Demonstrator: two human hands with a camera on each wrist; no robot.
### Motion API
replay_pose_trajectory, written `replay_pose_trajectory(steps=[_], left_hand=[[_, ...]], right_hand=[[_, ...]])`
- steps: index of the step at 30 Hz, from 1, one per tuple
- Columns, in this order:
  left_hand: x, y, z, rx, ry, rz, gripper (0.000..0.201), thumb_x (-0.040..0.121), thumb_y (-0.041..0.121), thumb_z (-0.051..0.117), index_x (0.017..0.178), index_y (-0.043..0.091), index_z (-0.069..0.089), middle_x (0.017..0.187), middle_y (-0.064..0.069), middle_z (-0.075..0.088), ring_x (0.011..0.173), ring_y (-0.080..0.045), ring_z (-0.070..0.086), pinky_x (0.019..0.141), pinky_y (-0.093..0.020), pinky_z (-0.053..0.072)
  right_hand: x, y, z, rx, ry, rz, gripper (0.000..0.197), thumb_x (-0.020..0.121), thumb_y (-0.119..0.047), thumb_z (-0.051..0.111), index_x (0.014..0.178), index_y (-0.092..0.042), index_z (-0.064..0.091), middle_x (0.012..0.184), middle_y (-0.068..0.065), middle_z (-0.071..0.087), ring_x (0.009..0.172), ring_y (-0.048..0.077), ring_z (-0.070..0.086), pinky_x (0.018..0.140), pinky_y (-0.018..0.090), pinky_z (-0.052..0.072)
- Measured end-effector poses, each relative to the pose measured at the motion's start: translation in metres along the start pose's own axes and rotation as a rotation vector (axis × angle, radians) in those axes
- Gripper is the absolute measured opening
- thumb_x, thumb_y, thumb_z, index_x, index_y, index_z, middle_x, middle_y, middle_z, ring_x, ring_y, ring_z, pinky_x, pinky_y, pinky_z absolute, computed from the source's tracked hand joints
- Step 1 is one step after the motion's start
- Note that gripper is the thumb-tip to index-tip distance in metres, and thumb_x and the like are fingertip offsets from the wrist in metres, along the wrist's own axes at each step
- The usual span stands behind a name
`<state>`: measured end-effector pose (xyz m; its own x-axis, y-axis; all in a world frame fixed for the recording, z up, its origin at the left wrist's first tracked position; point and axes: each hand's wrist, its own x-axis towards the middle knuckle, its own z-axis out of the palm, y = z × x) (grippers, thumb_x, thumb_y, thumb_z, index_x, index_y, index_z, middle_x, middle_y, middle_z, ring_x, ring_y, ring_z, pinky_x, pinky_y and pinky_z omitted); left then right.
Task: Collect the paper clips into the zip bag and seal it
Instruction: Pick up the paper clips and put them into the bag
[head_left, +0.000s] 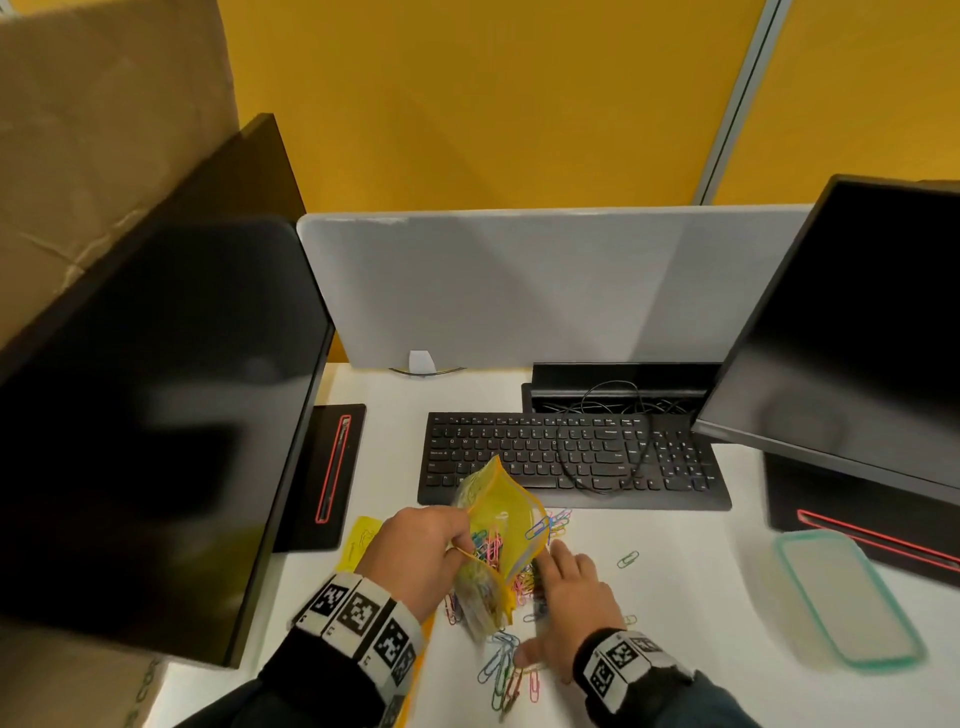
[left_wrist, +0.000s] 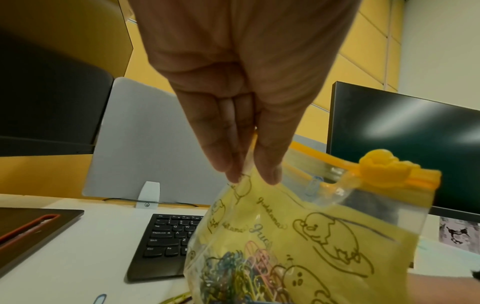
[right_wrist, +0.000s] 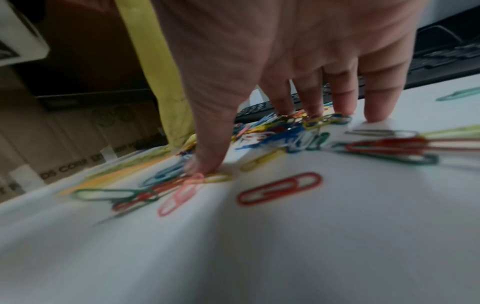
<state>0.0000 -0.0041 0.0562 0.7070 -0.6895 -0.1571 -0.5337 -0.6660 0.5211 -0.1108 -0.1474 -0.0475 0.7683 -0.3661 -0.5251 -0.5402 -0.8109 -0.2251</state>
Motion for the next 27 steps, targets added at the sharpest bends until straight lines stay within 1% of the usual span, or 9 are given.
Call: replay_pose_trajectory(steps=[2, 4, 6, 10, 17, 21, 23, 25, 27], left_hand=[[0.0, 0.0, 0.0, 0.001, 0.009, -0.005, 0.01, 0.083, 0.017, 0.058, 0.082, 0.023, 0.066, 0.097, 0.004, 0.069, 0.09, -0.015, 0.061, 0.075, -0.024, 0.047], [0.001, 0.0, 0.001, 0.001, 0.015, -0.005, 0.011, 0.083, 0.016, 0.058, 0.082, 0.024, 0.066, 0.096, 0.004, 0.068, 0.089, -0.015, 0.061, 0.075, -0.024, 0.047], [0.001, 0.001, 0.002, 0.002, 0.015, -0.002, 0.012, 0.083, 0.016, 0.058, 0.083, 0.023, 0.067, 0.097, 0.005, 0.069, 0.09, -0.015, 0.061, 0.076, -0.025, 0.048], [0.003, 0.001, 0.004, -0.003, 0.006, 0.003, 0.012, 0.082, 0.014, 0.059, 0.082, 0.023, 0.067, 0.097, 0.004, 0.069, 0.09, -0.016, 0.062, 0.078, -0.025, 0.048], [0.003, -0.002, 0.006, 0.007, -0.045, -0.018, 0.013, 0.081, 0.013, 0.059, 0.082, 0.023, 0.068, 0.096, 0.001, 0.07, 0.091, -0.018, 0.062, 0.081, -0.03, 0.05], [0.003, -0.002, 0.004, 0.012, -0.043, -0.015, 0.014, 0.081, 0.013, 0.058, 0.082, 0.023, 0.068, 0.097, 0.001, 0.069, 0.091, -0.017, 0.061, 0.082, -0.029, 0.05], [0.004, -0.002, 0.003, 0.021, -0.042, -0.006, 0.015, 0.082, 0.012, 0.057, 0.083, 0.022, 0.068, 0.098, 0.001, 0.069, 0.092, -0.018, 0.061, 0.083, -0.029, 0.05], [0.004, -0.002, 0.003, 0.027, -0.043, 0.006, 0.015, 0.081, 0.012, 0.057, 0.083, 0.021, 0.067, 0.098, 0.001, 0.069, 0.092, -0.018, 0.061, 0.082, -0.028, 0.049], [0.004, 0.0, 0.003, 0.023, -0.041, 0.014, 0.015, 0.081, 0.012, 0.057, 0.082, 0.022, 0.067, 0.098, 0.001, 0.069, 0.092, -0.018, 0.061, 0.082, -0.028, 0.049]], right_hand=[[0.003, -0.002, 0.003, 0.045, 0.044, -0.026, 0.093, 0.073, -0.038, 0.072, 0.145, -0.022, 0.016, 0.147, 0.001, 0.026, 0.131, 0.024, 0.029, 0.103, 0.037, 0.041], [0.004, -0.003, 0.003, 0.049, 0.098, -0.059, 0.065, 0.084, -0.019, 0.059, 0.141, -0.021, 0.027, 0.139, 0.003, 0.037, 0.124, 0.024, 0.035, 0.098, 0.035, 0.044], [0.006, -0.002, 0.002, 0.046, 0.115, -0.082, 0.051, 0.089, -0.005, 0.046, 0.137, -0.019, 0.036, 0.133, 0.007, 0.043, 0.121, 0.026, 0.041, 0.097, 0.035, 0.044], [0.007, 0.004, 0.003, 0.105, 0.16, -0.077, 0.032, 0.089, -0.001, 0.041, 0.115, -0.012, 0.056, 0.12, 0.01, 0.056, 0.108, 0.024, 0.056, 0.091, 0.028, 0.045], [-0.004, 0.019, -0.003, 0.315, 0.247, 0.006, 0.027, 0.082, -0.003, 0.051, 0.094, -0.016, 0.071, 0.101, 0.003, 0.071, 0.096, 0.019, 0.064, 0.08, 0.017, 0.043], [-0.017, 0.023, -0.026, 0.638, 0.419, 0.042, 0.02, 0.081, 0.003, 0.062, 0.08, -0.012, 0.074, 0.07, -0.006, 0.066, 0.069, 0.012, 0.062, 0.067, 0.013, 0.042], [-0.027, 0.019, -0.045, 0.768, 0.521, 0.004, 0.023, 0.08, 0.001, 0.065, 0.074, -0.02, 0.073, 0.064, -0.016, 0.062, 0.059, 0.001, 0.056, 0.061, 0.01, 0.041], [-0.036, 0.011, -0.063, 0.878, 0.607, -0.086, 0.034, 0.079, -0.001, 0.067, 0.068, -0.033, 0.067, 0.058, -0.016, 0.064, 0.056, 0.001, 0.057, 0.06, 0.01, 0.045], [-0.04, -0.001, -0.075, 0.914, 0.648, -0.205, 0.033, 0.078, -0.001, 0.067, 0.069, -0.033, 0.069, 0.063, -0.02, 0.066, 0.064, 0.0, 0.06, 0.061, 0.007, 0.046]])
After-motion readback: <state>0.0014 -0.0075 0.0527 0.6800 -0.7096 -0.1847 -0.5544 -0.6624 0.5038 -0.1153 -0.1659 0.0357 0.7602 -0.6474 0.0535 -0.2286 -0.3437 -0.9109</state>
